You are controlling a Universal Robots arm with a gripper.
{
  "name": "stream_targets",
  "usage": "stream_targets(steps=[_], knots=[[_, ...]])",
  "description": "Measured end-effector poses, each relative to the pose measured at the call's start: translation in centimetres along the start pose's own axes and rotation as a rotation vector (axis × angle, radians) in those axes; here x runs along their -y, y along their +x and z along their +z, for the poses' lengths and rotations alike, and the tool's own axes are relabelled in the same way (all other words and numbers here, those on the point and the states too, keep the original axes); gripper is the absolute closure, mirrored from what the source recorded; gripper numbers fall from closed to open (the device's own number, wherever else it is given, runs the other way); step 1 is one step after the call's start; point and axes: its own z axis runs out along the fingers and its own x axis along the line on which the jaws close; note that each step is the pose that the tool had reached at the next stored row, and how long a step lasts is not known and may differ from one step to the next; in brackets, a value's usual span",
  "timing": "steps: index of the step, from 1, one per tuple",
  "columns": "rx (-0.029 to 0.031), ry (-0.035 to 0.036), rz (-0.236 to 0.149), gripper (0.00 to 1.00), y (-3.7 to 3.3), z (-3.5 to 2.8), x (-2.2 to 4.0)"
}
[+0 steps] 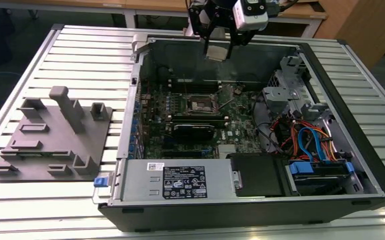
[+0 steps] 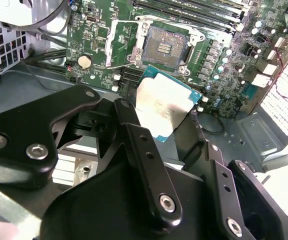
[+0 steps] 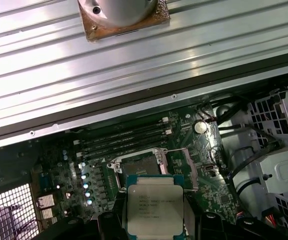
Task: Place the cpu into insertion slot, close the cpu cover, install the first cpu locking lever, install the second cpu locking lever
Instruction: 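Place the cpu into insertion slot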
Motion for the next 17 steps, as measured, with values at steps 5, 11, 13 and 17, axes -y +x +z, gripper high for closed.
stream_targets(steps=[5,11,13,17], knots=[[0.0011,-0.0003,0.012,0.46,0.00,0.01,0.00],[0.0012,-0.0003,0.014,0.46,0.00,0.00,0.00],[0.0014,-0.0003,0.015,0.46,0.00,0.01,0.00],[0.0018,-0.0004,0.020,0.46,0.00,0.01,0.00]])
